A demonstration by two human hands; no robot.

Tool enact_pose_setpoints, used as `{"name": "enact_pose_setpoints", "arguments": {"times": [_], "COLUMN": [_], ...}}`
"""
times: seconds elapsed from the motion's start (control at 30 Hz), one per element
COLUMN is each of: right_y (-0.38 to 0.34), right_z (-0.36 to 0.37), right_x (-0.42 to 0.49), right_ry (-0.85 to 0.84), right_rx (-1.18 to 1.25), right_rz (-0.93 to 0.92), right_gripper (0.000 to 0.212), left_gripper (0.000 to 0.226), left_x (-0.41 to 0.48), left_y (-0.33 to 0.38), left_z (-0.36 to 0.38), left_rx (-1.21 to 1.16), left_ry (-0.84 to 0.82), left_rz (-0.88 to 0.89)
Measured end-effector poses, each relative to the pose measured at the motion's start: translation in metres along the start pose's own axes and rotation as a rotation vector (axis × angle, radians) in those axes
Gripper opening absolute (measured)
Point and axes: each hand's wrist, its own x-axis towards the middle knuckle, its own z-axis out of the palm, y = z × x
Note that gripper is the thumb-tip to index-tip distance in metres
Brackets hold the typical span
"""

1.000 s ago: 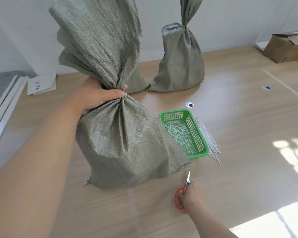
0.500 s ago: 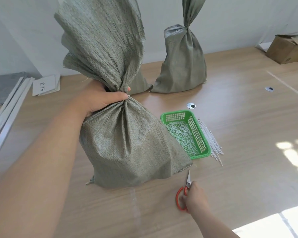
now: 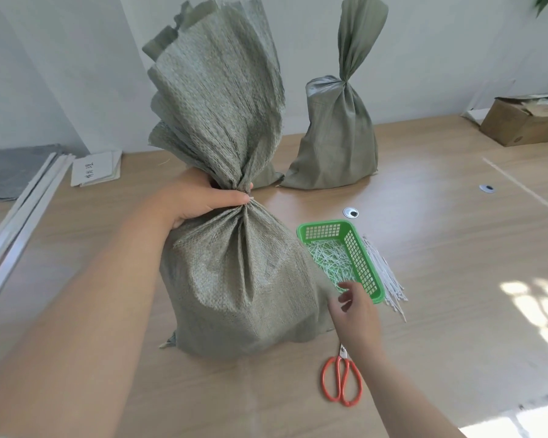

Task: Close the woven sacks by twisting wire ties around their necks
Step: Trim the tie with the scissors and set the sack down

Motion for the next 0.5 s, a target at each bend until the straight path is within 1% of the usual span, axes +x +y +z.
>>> {"name": "enact_pose_setpoints", "arguments": {"times": [0.1, 0.13, 0.17, 0.23, 0.27, 0.33, 0.37, 0.4, 0.43, 0.47, 0.5], "right_y": [-0.05, -0.065, -0.076, -0.096, -0.104, -0.115, -0.119, -0.123, -0.125, -0.127, -0.129], "right_z": [-0.015, -0.019, -0.023, -0.029, -0.032, -0.034, -0.034, -0.034, -0.034, -0.034, -0.034], "right_x": [0.005, 0.005, 0.005, 0.002, 0.0, -0.002, -0.002, -0.002, -0.001, -0.001, 0.0], "right_ry": [0.044, 0.041, 0.027, -0.051, -0.108, -0.211, -0.249, -0.276, -0.289, -0.295, -0.299], "right_rx": [0.171, 0.224, 0.268, 0.323, 0.332, 0.304, 0.28, 0.268, 0.272, 0.281, 0.289], "right_rz": [-0.17, -0.212, -0.253, -0.341, -0.387, -0.473, -0.499, -0.51, -0.507, -0.499, -0.488], "right_gripper": [0.022, 0.021, 0.021, 0.029, 0.038, 0.056, 0.062, 0.066, 0.068, 0.07, 0.07], "left_gripper": [0.078, 0.085, 0.088, 0.083, 0.075, 0.048, 0.037, 0.03, 0.03, 0.038, 0.05], "left_x": [-0.005, -0.006, -0.008, -0.011, -0.012, -0.014, -0.015, -0.018, -0.022, -0.026, -0.031], "left_y": [0.001, 0.002, 0.003, 0.005, 0.005, 0.007, 0.006, 0.005, 0.005, 0.001, -0.005], "left_z": [-0.004, -0.005, -0.006, -0.007, -0.008, -0.008, -0.01, -0.012, -0.013, -0.014, -0.015], "left_rx": [0.072, 0.094, 0.116, 0.146, 0.158, 0.177, 0.173, 0.17, 0.173, 0.184, 0.193], "left_ry": [-0.003, 0.003, 0.01, 0.022, 0.028, 0.045, 0.057, 0.068, 0.082, 0.111, 0.165], "left_rz": [-0.027, -0.035, -0.038, -0.039, -0.023, 0.018, 0.036, 0.045, 0.05, 0.054, 0.061]}}
